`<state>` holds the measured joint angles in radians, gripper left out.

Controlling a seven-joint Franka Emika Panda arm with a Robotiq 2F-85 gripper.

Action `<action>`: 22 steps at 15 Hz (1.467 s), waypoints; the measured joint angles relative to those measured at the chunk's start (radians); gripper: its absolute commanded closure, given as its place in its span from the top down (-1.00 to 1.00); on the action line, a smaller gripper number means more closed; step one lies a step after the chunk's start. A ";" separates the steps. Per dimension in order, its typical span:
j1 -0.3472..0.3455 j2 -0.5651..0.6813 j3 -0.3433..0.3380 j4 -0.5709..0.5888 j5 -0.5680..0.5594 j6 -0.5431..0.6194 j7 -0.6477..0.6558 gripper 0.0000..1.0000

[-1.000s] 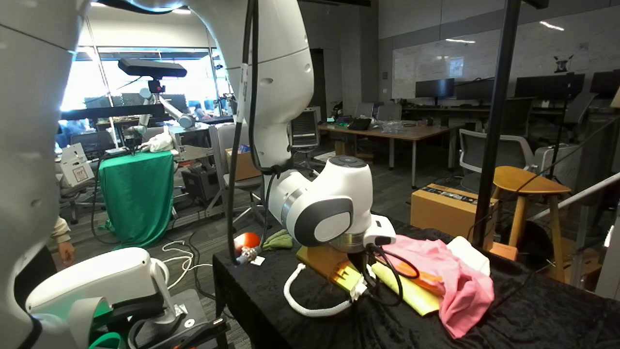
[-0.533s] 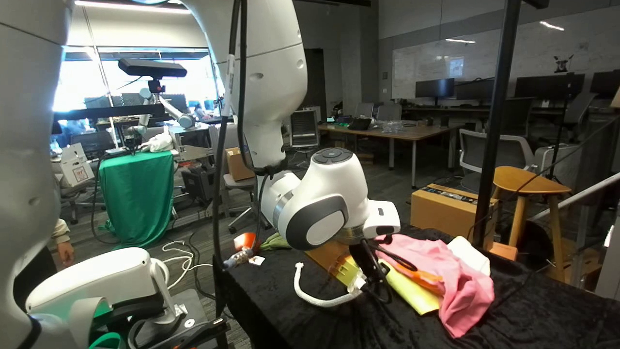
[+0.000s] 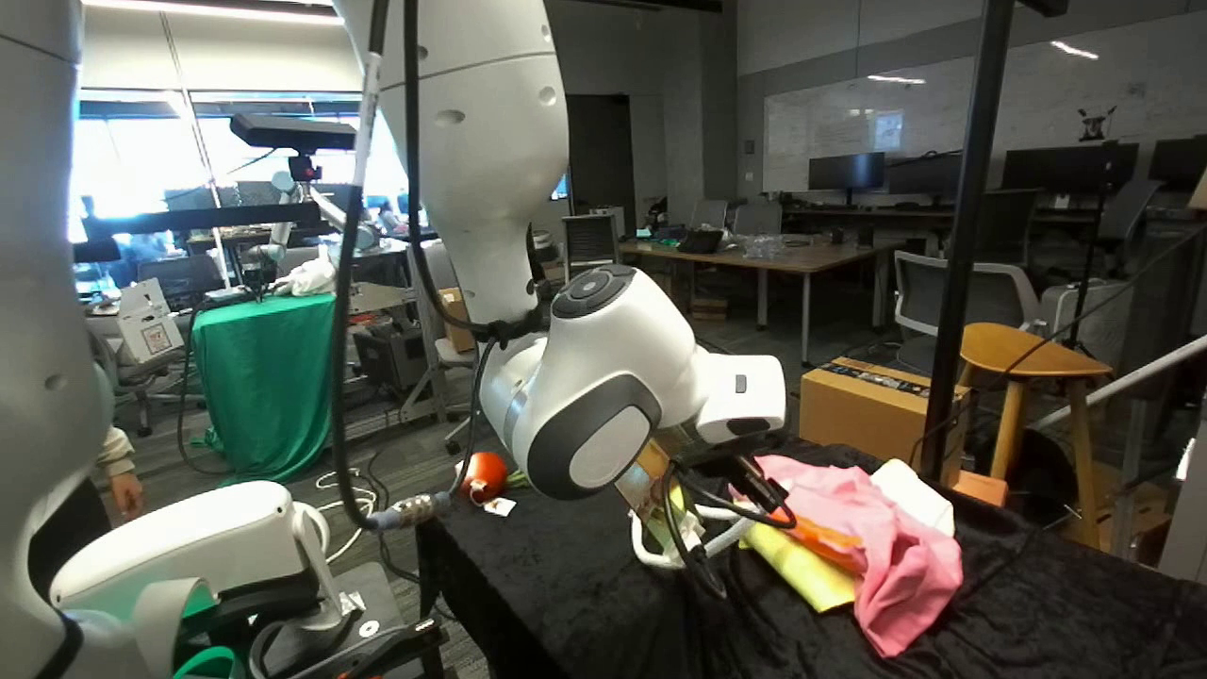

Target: Put all the objects together on the right side of the table

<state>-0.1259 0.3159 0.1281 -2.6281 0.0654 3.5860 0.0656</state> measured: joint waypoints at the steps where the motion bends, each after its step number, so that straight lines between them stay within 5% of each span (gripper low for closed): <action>1: 0.009 -0.011 -0.016 -0.009 0.006 0.029 0.014 -0.85; 13: 0.172 -0.058 -0.104 0.001 0.348 0.287 0.039 -0.86; 21: 0.228 0.020 -0.113 0.147 0.456 0.308 0.023 -0.84; 22: 0.231 0.035 -0.117 0.165 0.459 0.306 0.020 -0.34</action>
<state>0.1047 0.3508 0.0113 -2.4633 0.5239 3.8924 0.0858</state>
